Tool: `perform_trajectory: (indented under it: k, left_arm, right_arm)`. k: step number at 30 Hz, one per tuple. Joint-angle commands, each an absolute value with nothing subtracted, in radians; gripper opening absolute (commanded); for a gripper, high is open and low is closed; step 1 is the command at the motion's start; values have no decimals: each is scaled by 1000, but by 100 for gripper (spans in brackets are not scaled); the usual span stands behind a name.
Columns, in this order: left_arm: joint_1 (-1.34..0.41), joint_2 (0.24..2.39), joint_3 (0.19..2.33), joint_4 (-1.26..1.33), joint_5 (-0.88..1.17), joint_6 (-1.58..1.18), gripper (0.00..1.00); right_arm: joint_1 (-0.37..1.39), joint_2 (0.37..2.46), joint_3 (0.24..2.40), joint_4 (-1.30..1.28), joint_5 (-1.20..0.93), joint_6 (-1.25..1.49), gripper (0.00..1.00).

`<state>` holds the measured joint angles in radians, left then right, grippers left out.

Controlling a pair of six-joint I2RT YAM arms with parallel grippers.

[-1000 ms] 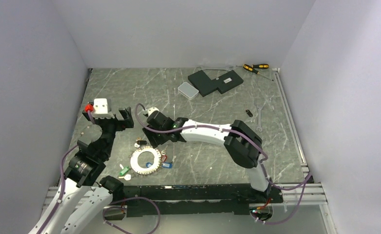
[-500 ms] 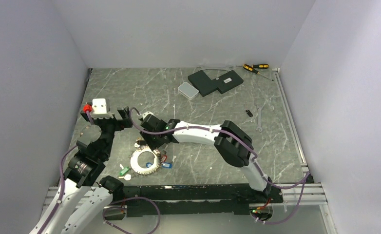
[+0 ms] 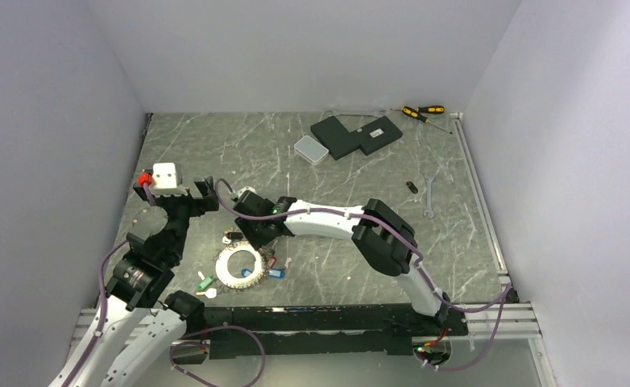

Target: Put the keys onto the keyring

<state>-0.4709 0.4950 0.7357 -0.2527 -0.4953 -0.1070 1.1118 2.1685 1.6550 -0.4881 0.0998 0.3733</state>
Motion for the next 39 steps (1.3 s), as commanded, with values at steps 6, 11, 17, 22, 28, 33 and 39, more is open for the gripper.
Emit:
perform_trajectory:
  k: [6, 11, 17, 22, 28, 33, 39]
  left_arm:
    - [-469, 500, 755, -206, -501, -99, 96]
    - [-469, 501, 755, -205, -500, -100, 96]
    - [-469, 500, 756, -206, -494, -103, 96]
    - [-469, 499, 758, -207, -488, -103, 96]
    - [-469, 503, 758, -210, -493, -101, 96]
    - [-469, 508, 760, -213, -489, -100, 95]
    - [-469, 504, 759, -213, -492, -96, 95]
  right_arm:
    - [1134, 2133, 1667, -549, 100, 394, 49]
    - [1155, 2130, 1668, -608, 150, 411, 49]
    - [1159, 2085, 1634, -689, 242, 436, 49]
    - [1163, 2027, 1577, -697, 274, 454, 49]
    - [1174, 1990, 1480, -661, 278, 485, 49]
    - [1177, 1901, 1404, -575, 264, 487, 49]
    - [1172, 1728, 1232, -318, 193, 308, 56]
